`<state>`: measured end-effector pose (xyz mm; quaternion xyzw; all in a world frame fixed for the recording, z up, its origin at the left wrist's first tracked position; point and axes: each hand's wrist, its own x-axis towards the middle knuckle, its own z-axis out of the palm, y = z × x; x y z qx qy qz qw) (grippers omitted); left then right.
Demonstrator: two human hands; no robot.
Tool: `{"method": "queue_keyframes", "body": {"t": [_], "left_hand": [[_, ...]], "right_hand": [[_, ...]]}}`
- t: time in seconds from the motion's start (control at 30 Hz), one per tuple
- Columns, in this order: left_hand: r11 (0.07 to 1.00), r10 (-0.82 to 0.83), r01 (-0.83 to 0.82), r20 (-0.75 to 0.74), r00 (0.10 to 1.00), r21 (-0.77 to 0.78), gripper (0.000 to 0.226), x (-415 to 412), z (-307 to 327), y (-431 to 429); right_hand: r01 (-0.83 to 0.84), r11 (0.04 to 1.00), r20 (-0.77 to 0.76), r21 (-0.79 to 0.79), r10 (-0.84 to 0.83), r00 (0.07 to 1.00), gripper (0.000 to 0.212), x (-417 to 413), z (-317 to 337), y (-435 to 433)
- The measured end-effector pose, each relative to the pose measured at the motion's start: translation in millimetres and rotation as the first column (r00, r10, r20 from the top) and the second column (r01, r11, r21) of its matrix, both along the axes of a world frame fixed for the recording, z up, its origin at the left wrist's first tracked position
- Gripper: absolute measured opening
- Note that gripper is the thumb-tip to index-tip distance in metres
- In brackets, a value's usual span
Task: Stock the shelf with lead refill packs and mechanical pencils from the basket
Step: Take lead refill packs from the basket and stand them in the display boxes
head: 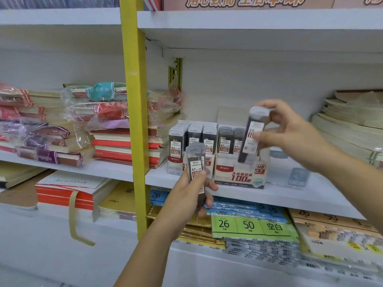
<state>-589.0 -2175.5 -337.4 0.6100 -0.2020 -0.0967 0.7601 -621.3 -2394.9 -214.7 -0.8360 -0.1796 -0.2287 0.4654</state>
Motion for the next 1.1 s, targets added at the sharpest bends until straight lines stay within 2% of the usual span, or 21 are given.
{"method": "queue_keyframes", "body": {"t": [0.13, 0.3, 0.43, 0.93, 1.03, 1.1], "left_hand": [[0.997, 0.08, -0.08, -0.021, 0.997, -0.009, 0.017, 4, 0, 6], [0.98, 0.174, -0.176, -0.025, 0.984, -0.094, 0.011, 10, -4, 23], [0.965, 0.201, -0.208, -0.057, 0.978, -0.162, 0.013, 13, -5, 37], [0.951, 0.254, -0.261, -0.062, 0.965, -0.169, 0.014, 15, -7, 66], [0.953, 0.249, -0.254, -0.051, 0.967, -0.166, 0.013, 13, -6, 67], [0.955, 0.245, -0.25, -0.049, 0.968, -0.161, 0.013, 13, -6, 67]], "right_hand": [[0.054, 0.997, 0.139, 0.052, -0.061, 0.988, 0.043, 17, 14, 10], [0.149, 0.978, 0.228, -0.145, -0.114, 0.967, 0.035, 43, 14, 47], [0.201, 0.931, 0.214, -0.304, -0.139, 0.967, 0.033, 58, 4, 70], [0.243, 0.916, 0.134, -0.318, -0.21, 0.968, 0.033, 77, 4, 87], [0.23, 0.895, 0.086, -0.383, -0.213, 0.973, 0.034, 78, -6, 91], [0.259, 0.844, 0.114, -0.47, -0.233, 0.966, 0.031, 80, -17, 94]]}}
